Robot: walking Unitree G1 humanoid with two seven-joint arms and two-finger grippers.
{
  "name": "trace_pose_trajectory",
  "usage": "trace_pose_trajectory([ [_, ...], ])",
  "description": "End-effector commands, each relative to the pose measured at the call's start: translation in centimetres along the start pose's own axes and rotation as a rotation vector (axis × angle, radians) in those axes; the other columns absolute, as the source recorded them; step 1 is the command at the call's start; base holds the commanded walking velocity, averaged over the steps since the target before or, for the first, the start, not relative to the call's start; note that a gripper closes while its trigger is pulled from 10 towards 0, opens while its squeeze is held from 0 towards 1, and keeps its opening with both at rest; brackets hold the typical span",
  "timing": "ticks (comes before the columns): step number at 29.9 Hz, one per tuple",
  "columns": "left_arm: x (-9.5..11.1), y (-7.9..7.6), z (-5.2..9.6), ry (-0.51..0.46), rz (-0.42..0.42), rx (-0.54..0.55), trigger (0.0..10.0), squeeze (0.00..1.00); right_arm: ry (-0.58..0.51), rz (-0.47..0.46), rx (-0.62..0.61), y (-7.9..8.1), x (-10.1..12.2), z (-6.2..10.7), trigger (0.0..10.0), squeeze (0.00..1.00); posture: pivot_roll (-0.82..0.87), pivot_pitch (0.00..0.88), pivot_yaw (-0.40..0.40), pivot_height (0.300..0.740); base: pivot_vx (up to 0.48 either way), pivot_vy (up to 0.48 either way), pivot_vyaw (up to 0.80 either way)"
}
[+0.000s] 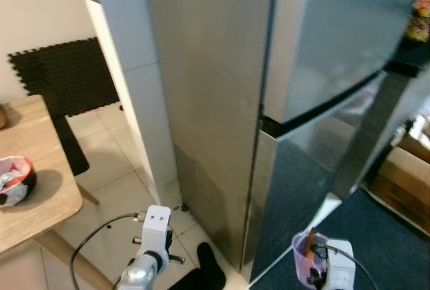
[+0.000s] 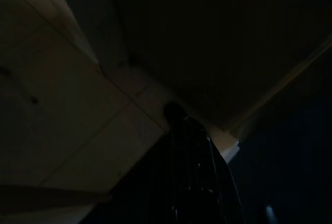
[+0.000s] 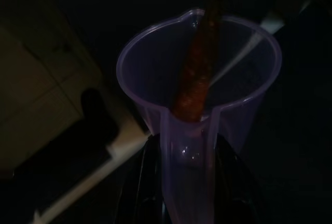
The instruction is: Restocking fridge
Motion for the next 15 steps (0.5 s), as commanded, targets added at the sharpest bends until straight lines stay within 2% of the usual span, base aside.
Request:
trace_pose_trajectory([
  [1,-0.27,-0.63,-0.02,0.019,-0.03,-0.032,10.0,0.0,0.001,-0.027,-0.023,-0.66,-0.51,0.25,10.0,0.0,-0.01,0.0,0.024,0.74,0.0,-0.379,0.0],
  [11,-0.22,-0.94,-0.07,0.019,-0.042,-0.05,10.0,0.0,0.008,-0.05,-0.041,-1.05,-1.4,0.57,10.0,0.0,-0.03,0.0,0.036,0.74,0.0,-0.48,0.0],
  [15,-0.08,-0.61,-0.15,0.019,-0.023,-0.021,10.0,0.0,0.005,-0.052,-0.044,-1.22,-1.29,0.59,10.0,0.0,-0.03,0.0,0.038,0.74,0.0,0.0,0.0],
])
Point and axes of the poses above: a point about 5 cm out from each wrist's last joint towards the gripper, its own z axis pointing back from the gripper into the wrist, its own x axis along the axis of the wrist's last joint, y = z × x, the point moved 3 cm from there along -z, pointing out of the wrist towards the gripper, and after that the axes turned 13 degrees about -z, right-handed, at the moved point
